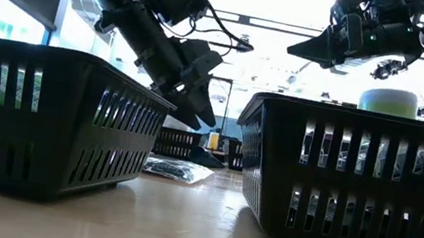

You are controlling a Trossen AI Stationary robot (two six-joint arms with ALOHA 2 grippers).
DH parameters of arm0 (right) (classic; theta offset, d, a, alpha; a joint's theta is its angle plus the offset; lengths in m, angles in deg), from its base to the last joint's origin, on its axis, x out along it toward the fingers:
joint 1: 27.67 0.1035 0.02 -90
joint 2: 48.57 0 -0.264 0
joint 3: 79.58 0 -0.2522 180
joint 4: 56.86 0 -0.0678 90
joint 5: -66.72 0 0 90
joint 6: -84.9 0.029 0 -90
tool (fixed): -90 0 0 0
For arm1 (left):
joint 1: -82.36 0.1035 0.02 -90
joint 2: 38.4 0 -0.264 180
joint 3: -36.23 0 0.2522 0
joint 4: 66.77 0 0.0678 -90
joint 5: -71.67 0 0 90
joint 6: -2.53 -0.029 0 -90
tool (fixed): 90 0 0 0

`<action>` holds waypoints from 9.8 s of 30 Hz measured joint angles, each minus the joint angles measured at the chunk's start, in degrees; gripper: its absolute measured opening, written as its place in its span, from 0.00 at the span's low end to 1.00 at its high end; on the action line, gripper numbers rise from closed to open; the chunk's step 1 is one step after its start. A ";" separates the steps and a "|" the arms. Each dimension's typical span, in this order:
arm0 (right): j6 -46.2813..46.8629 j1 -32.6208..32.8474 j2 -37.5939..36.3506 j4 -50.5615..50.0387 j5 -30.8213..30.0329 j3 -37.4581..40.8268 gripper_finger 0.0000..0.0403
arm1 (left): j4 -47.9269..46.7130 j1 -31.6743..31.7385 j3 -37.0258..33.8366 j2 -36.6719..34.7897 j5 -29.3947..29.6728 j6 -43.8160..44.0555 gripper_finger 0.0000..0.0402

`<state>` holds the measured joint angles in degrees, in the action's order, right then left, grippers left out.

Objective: Pick & Place Travel size toiletries
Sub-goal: Put the blue shave cream into the top right black bin

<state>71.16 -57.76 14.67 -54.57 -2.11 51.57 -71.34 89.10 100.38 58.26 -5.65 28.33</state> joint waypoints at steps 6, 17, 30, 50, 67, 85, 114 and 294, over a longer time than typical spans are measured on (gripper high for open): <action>0.00 -0.02 0.00 -0.02 0.00 0.00 0.01 | -0.19 0.00 -0.02 0.00 0.04 0.00 0.51; -0.02 -0.02 0.00 -0.07 0.00 0.00 0.01 | -0.25 -0.45 1.33 0.00 -1.43 5.32 0.51; -0.02 0.00 0.00 -0.49 1.64 0.00 0.01 | -30.69 -5.83 17.32 0.00 9.87 13.56 0.50; 0.00 -0.02 0.02 -0.85 1.42 0.00 0.01 | -28.32 -5.99 17.96 9.35 16.69 27.65 0.50; 0.13 -0.02 0.02 -0.83 1.51 0.00 0.01 | -25.72 -5.14 18.36 13.27 18.96 27.42 0.50; 0.01 -0.01 0.02 -0.85 1.51 0.00 0.01 | -24.57 -5.25 18.26 15.40 18.57 28.50 0.50; -0.04 -0.02 0.02 -0.84 1.51 0.00 0.01 | -22.35 -5.25 18.34 17.62 20.04 22.04 0.50; -1.57 2.08 -8.30 -9.01 1.73 0.02 0.01 | 15.56 6.23 18.32 19.12 9.85 -6.38 0.35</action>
<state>69.59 -55.68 6.37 -63.58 -0.38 51.59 -55.79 95.34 118.69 77.39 4.20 21.95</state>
